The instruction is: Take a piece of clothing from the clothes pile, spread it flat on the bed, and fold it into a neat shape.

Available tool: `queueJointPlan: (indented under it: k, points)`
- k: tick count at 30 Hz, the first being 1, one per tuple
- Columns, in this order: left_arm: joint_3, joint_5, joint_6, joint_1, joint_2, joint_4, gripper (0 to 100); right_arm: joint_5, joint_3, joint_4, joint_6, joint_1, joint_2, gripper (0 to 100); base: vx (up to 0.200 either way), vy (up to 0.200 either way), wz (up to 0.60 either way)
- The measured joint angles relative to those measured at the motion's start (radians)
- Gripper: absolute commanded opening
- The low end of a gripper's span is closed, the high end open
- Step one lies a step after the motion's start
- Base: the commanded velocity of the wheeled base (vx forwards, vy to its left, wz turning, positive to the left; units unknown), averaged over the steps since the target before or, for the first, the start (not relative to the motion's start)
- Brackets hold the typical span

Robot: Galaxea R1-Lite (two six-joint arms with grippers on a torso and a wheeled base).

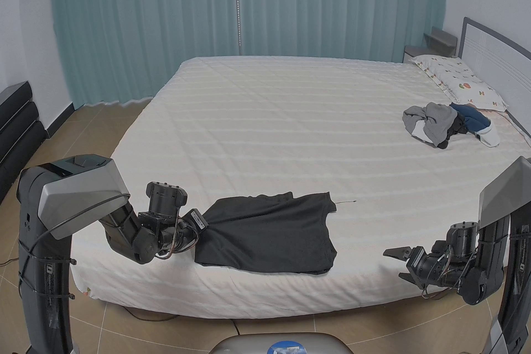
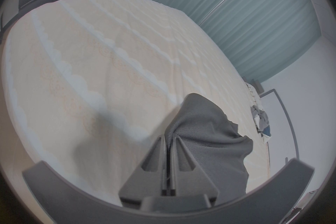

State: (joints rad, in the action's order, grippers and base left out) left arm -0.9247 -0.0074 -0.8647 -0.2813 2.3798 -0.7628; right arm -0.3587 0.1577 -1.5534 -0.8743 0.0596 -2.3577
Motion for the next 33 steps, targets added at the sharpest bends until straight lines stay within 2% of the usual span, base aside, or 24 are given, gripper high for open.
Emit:
queueJointPlan:
  k: [1, 10, 24, 33]
  points:
    - [0.001, 0.006, 0.0, -0.002, 0.0, 0.007, 100, 0.0, 0.0, 0.001, 0.0, 0.001, 0.0, 100, 0.0, 0.0, 0.0]
    - [0.006, 0.061, 0.0, -0.037, -0.003, 0.031, 100, 0.0, 0.0, 0.0, 0.0, 0.001, 0.0, 100, 0.0, 0.0, 0.0]
    - [-0.142, 0.054, -0.038, -0.022, 0.03, -0.066, 100, 0.014, 0.005, 0.0, 0.0, 0.001, -0.002, 100, 0.0, 0.0, 0.0]
    - [-0.204, 0.057, 0.046, -0.045, 0.103, -0.069, 100, 0.025, 0.009, 0.001, 0.0, 0.009, -0.008, 100, 0.0, 0.0, 0.0]
